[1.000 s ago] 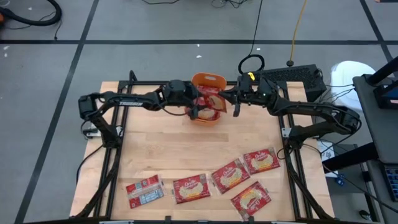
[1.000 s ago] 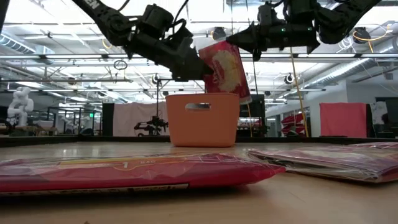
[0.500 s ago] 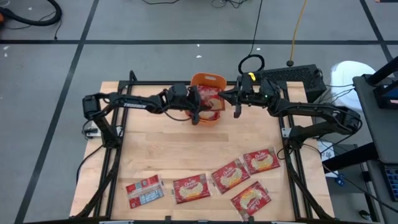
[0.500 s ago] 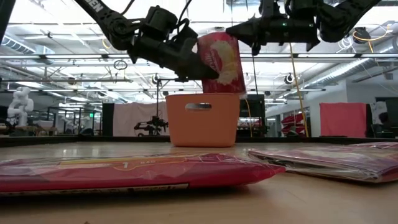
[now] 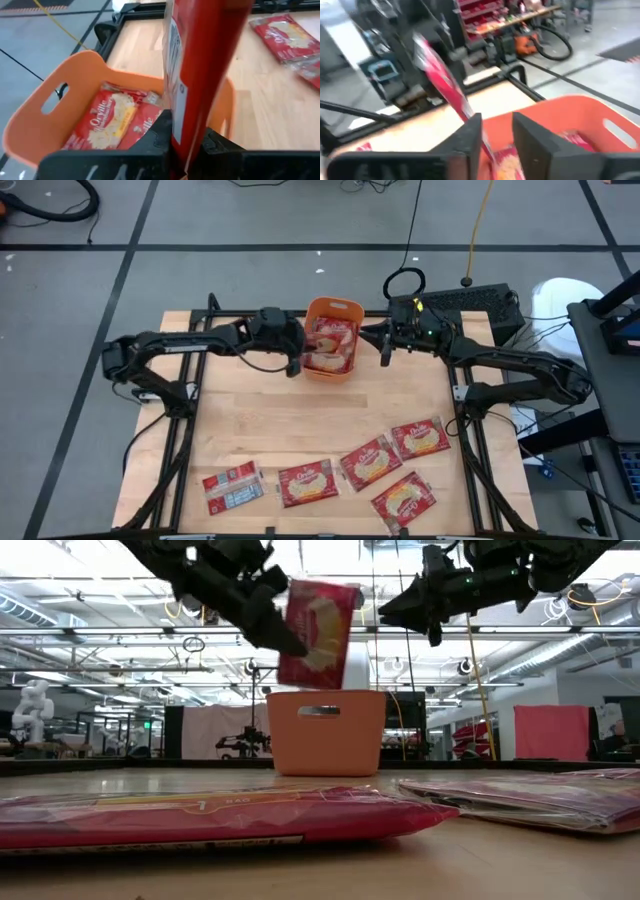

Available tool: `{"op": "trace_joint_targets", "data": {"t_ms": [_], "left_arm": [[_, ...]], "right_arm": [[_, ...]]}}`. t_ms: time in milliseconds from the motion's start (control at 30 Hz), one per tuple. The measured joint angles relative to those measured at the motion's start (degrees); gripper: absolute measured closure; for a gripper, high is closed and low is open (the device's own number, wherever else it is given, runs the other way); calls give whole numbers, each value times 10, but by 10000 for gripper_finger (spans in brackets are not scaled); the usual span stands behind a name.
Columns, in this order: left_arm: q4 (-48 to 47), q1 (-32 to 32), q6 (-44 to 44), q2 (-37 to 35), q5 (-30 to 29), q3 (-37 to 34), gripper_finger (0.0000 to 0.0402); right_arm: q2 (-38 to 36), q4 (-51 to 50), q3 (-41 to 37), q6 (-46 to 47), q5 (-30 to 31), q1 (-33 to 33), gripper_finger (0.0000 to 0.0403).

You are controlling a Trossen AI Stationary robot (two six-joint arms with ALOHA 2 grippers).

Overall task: Sort popcorn bags into baskets
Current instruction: Put the red popcorn bag into the orange bin

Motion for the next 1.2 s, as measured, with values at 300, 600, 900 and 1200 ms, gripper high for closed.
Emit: {"op": "trace_joint_targets", "data": {"t_ms": [300, 600, 900, 1200], "left_arm": [[-273, 1, 53, -10, -25, 136, 379], [-369, -11, 79, -1, -41, 195, 377], [-373, -18, 75, -1, -75, 197, 376], [-376, -18, 77, -1, -76, 197, 376]], "right_arm": [[-5, -119, 93, -93, 108, 88, 203], [82, -224, 225, -172, 130, 144, 197], [202, -270, 350, -265, 189, 167, 198], [262, -271, 375, -283, 175, 162, 249]]}}
